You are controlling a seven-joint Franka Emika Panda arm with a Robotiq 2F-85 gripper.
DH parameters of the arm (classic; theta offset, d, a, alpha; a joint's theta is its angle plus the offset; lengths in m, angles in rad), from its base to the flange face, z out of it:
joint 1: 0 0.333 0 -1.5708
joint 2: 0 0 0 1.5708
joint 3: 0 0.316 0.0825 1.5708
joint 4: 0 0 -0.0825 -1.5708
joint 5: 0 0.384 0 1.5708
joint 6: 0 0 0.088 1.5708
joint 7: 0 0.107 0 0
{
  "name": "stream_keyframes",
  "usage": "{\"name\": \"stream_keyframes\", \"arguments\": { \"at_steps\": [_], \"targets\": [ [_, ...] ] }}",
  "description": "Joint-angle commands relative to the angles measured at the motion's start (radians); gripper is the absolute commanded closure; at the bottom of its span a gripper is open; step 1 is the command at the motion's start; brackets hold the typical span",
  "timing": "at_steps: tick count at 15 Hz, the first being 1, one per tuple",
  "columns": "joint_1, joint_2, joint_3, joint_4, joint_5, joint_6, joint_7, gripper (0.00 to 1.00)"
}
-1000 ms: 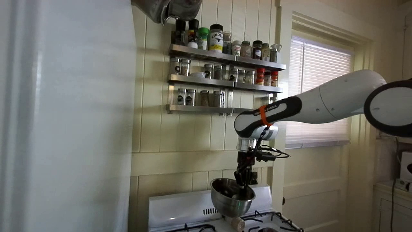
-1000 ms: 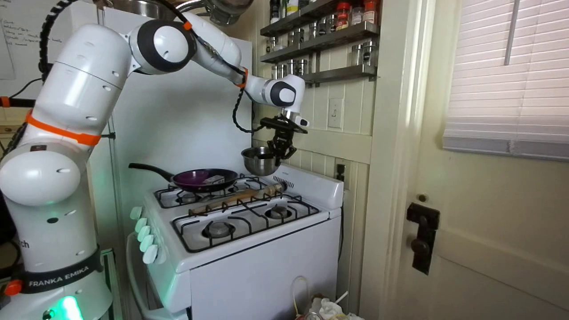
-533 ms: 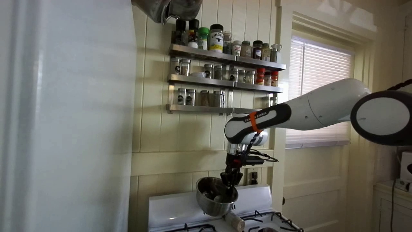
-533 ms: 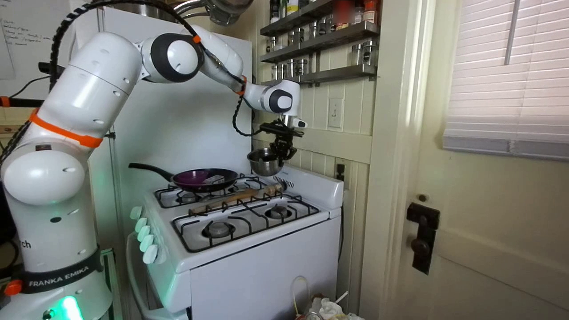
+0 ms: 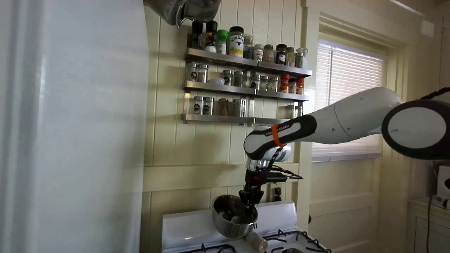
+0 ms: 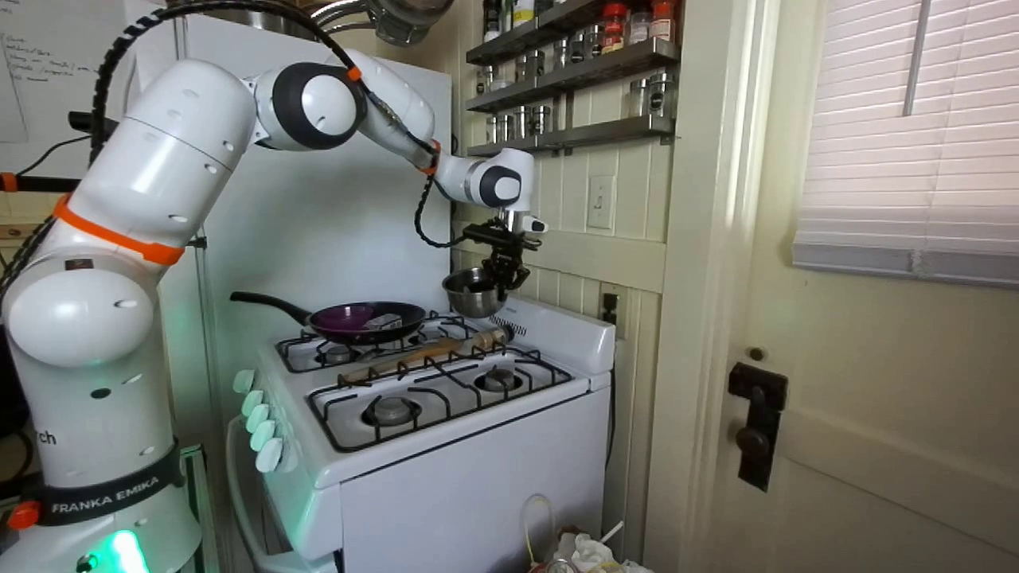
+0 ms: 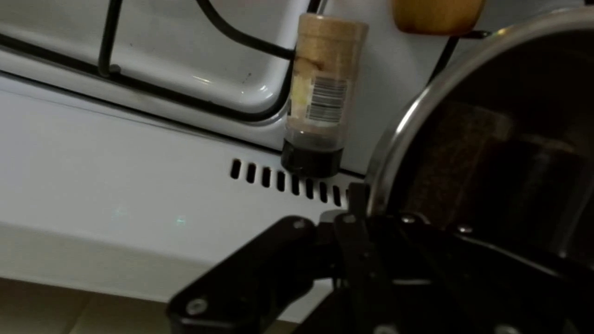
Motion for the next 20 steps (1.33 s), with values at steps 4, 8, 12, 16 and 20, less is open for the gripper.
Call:
{"name": "stream_keyframes", "arguments": {
  "at_steps": [4, 8, 12, 16, 20],
  "targets": [
    [0.053, -0.036, 0.045, -0.174, 0.026, 0.27, 0.101, 0.98],
    [0.079, -0.059, 0.066, -0.242, 0.033, 0.361, 0.164, 0.98],
    [0.071, -0.14, 0.066, -0.331, 0.048, 0.405, 0.205, 0.98],
    [0.061, -0.242, 0.063, -0.419, 0.055, 0.461, 0.22, 0.98],
    [0.028, -0.329, 0.086, -0.436, 0.125, 0.348, 0.144, 0.98]
  ]
}}
